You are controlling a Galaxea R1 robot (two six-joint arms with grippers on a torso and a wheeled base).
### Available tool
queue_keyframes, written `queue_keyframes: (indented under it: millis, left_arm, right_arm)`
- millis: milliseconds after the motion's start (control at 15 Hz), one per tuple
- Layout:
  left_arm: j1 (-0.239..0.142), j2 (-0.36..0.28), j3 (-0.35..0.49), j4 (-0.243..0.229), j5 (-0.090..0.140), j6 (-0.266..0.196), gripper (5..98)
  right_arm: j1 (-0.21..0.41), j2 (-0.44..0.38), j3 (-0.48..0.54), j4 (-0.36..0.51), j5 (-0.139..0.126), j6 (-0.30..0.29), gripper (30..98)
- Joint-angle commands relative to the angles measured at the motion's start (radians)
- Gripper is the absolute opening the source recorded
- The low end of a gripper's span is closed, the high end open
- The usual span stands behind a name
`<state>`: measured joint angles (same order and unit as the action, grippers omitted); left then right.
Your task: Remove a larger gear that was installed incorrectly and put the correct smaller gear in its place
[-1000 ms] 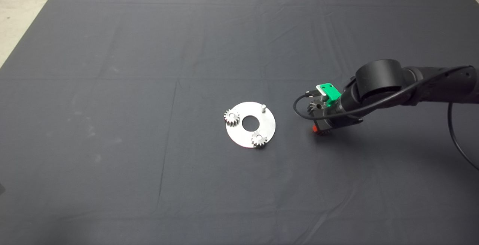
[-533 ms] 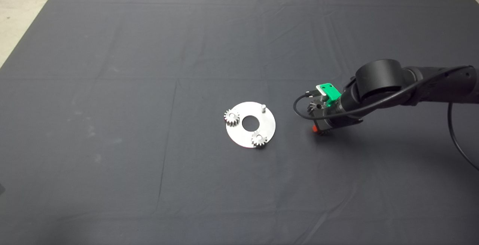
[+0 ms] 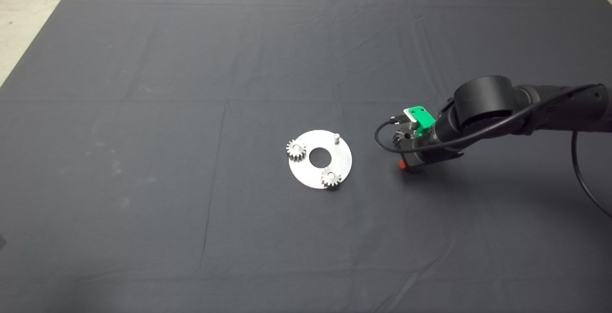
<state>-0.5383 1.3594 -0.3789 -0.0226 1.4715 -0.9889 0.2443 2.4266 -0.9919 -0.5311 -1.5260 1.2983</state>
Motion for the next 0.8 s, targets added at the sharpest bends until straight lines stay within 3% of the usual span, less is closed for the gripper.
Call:
queue_keyframes:
  millis: [0,467,733]
  left_arm:
    - [0.001,-0.007,0.013,-0.016,0.004,-0.004,84.3]
    - [0.001,-0.009,0.013,-0.016,0.004,-0.004,84.3]
    - [0.001,-0.007,0.013,-0.014,0.004,-0.004,84.3]
  right_arm:
    - [0.021,0.007,0.012,-0.023,-0.105,-0.002,38.7]
    - [0.033,0.006,0.024,-0.021,-0.105,0.004,36.6]
    - [0.140,0.009,0.029,0.068,-0.105,0.006,36.0]
